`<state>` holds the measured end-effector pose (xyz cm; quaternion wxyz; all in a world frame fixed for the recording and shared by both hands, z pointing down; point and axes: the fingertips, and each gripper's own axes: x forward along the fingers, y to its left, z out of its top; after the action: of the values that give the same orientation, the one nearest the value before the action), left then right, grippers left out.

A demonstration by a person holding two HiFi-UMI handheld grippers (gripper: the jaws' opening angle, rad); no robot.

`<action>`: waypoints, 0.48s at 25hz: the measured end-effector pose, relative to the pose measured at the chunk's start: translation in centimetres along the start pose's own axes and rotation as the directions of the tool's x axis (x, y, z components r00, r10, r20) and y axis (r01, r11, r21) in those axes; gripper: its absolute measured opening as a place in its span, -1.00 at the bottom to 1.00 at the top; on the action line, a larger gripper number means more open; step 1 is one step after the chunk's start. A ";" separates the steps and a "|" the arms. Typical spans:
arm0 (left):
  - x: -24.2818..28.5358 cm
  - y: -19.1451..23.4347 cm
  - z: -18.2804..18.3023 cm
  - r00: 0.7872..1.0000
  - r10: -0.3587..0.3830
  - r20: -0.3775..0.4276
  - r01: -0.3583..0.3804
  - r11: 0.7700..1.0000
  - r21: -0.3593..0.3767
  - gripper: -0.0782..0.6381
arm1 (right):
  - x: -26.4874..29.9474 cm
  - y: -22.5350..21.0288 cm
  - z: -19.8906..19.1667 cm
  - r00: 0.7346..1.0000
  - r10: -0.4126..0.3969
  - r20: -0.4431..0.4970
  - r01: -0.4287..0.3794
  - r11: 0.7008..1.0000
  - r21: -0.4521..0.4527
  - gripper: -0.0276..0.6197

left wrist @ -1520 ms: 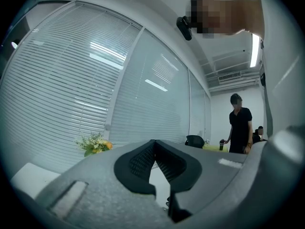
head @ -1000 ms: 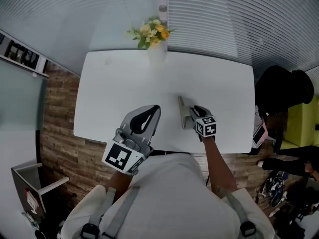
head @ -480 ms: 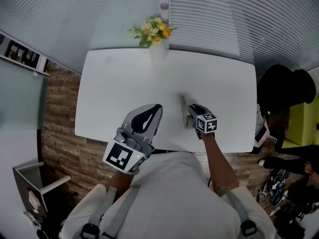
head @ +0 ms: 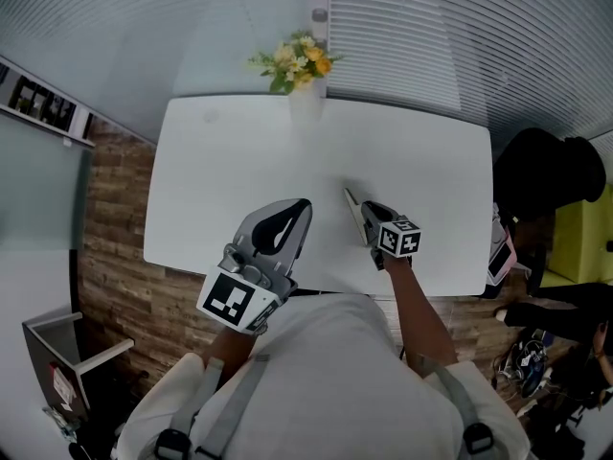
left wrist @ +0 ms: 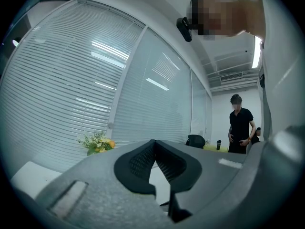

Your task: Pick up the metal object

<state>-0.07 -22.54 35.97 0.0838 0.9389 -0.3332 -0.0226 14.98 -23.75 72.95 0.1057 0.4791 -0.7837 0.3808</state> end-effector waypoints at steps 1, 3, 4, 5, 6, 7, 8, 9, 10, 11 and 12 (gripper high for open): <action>0.0 0.0 0.0 1.000 -0.001 0.002 0.001 1.000 0.000 -0.77 | 0.0 0.3 0.3 1.000 0.005 0.011 -0.005 1.000 0.004 -0.87; -0.1 -0.1 0.1 1.000 -0.002 0.003 0.002 1.000 0.001 -0.77 | 0.0 0.8 0.7 1.000 0.008 0.017 -0.008 1.000 -0.008 -0.90; -0.1 -0.1 0.1 1.000 -0.002 0.003 0.002 1.000 0.001 -0.77 | 0.0 0.9 0.7 1.000 0.012 0.015 -0.012 1.000 -0.014 -0.89; -0.1 -0.1 0.0 1.000 -0.003 0.002 0.003 1.000 0.001 -0.77 | 0.1 1.1 0.7 1.000 0.016 0.014 -0.016 1.000 -0.015 -0.89; -0.1 -0.1 0.0 1.000 -0.003 0.002 0.003 1.000 0.001 -0.77 | 0.0 1.1 0.8 1.000 0.018 0.015 -0.018 1.000 -0.015 -0.89; -0.1 -0.1 0.1 1.000 -0.004 0.002 0.004 1.000 0.001 -0.77 | -0.1 1.2 0.9 1.000 0.018 0.017 -0.017 1.000 -0.017 -0.89; -0.1 -0.1 0.1 1.000 -0.004 0.003 0.004 1.000 0.002 -0.77 | -0.2 1.2 0.9 1.000 0.016 0.019 -0.016 1.000 -0.020 -0.89; -0.1 -0.1 0.1 1.000 -0.004 0.004 0.004 1.000 0.003 -0.77 | -0.3 1.3 1.0 1.000 0.016 0.022 -0.015 1.000 -0.025 -0.89; -0.1 -0.1 0.1 1.000 -0.004 0.004 0.004 1.000 0.004 -0.77 | -0.4 1.4 1.1 1.000 0.015 0.024 -0.014 0.999 -0.031 -0.89; -0.1 0.0 0.1 1.000 -0.004 0.005 0.004 1.000 0.004 -0.77 | -0.5 1.5 1.3 1.000 0.015 0.027 -0.014 0.999 -0.038 -0.89; -0.2 0.0 0.1 1.000 -0.004 0.005 0.004 1.000 0.003 -0.77 | -0.6 1.7 1.4 0.999 0.014 0.030 -0.013 0.999 -0.045 -0.89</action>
<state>-0.18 -22.42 35.86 0.0814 0.9397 -0.3314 -0.0245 14.18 -23.91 70.81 0.1020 0.4771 -0.7967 0.3567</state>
